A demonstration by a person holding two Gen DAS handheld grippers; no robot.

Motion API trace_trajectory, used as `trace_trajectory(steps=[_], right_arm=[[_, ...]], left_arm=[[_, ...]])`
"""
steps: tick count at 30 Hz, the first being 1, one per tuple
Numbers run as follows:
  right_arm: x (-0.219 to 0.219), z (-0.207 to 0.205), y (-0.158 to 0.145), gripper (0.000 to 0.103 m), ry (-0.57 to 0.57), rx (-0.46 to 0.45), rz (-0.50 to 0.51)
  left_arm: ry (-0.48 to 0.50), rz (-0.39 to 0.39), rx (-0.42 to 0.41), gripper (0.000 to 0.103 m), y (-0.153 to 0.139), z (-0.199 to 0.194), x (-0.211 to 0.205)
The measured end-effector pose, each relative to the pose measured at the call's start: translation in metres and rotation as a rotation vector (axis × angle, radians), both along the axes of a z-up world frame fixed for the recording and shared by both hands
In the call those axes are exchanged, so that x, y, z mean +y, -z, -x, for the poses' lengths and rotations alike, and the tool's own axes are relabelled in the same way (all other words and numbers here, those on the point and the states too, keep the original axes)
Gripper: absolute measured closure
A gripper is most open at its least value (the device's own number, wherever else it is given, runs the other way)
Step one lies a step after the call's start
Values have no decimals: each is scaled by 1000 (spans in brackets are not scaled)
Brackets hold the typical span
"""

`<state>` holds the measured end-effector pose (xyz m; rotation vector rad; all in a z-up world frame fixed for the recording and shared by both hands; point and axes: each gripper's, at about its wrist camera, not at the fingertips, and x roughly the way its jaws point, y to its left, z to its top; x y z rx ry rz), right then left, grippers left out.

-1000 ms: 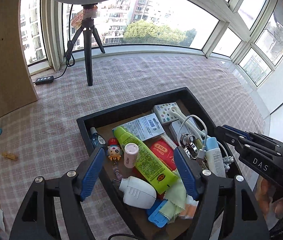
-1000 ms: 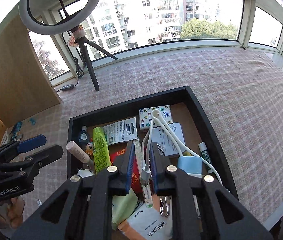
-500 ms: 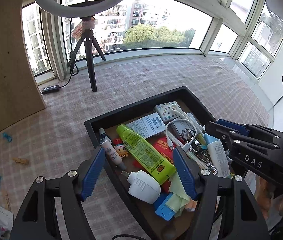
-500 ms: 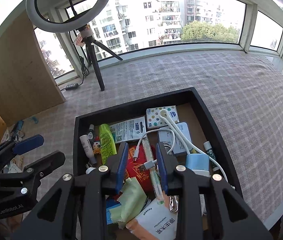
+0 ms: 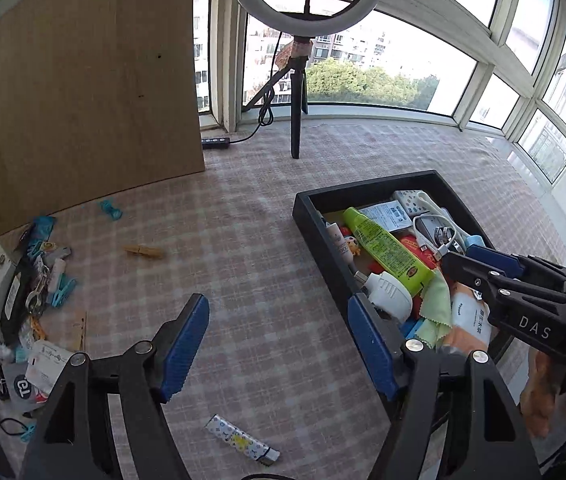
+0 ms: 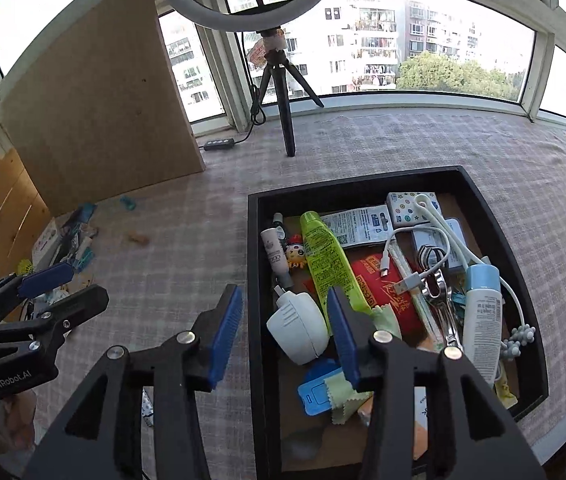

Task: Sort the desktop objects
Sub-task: 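Move both open tools back over the remaining table items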

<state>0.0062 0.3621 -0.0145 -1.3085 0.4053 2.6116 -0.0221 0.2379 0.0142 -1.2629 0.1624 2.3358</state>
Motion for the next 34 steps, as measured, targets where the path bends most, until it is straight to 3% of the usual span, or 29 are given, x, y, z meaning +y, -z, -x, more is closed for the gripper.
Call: trace_trajectory(steps=[5, 8, 11, 17, 20, 29, 34], right_arm=[[-47, 1, 5, 58, -61, -7, -19], [-69, 1, 9, 53, -94, -14, -20], [-90, 0, 16, 51, -122, -25, -25], [-121, -4, 36, 51, -146, -61, -47], [-130, -6, 45, 51, -139, -76, -46], [-153, -7, 67, 51, -129, -106, -71], [-160, -7, 76, 51, -129, -119, -62]], left_arm=[[-71, 5, 5, 28, 4, -5, -50], [-114, 7, -15, 27, 15, -5, -81], [-169, 5, -68, 27, 36, -4, -112], [-278, 96, -187, 27, 88, -6, -161], [-335, 117, -195, 27, 101, -13, -181], [-384, 117, -213, 25, 112, -19, -211], [-356, 114, -217, 25, 117, -20, -211]])
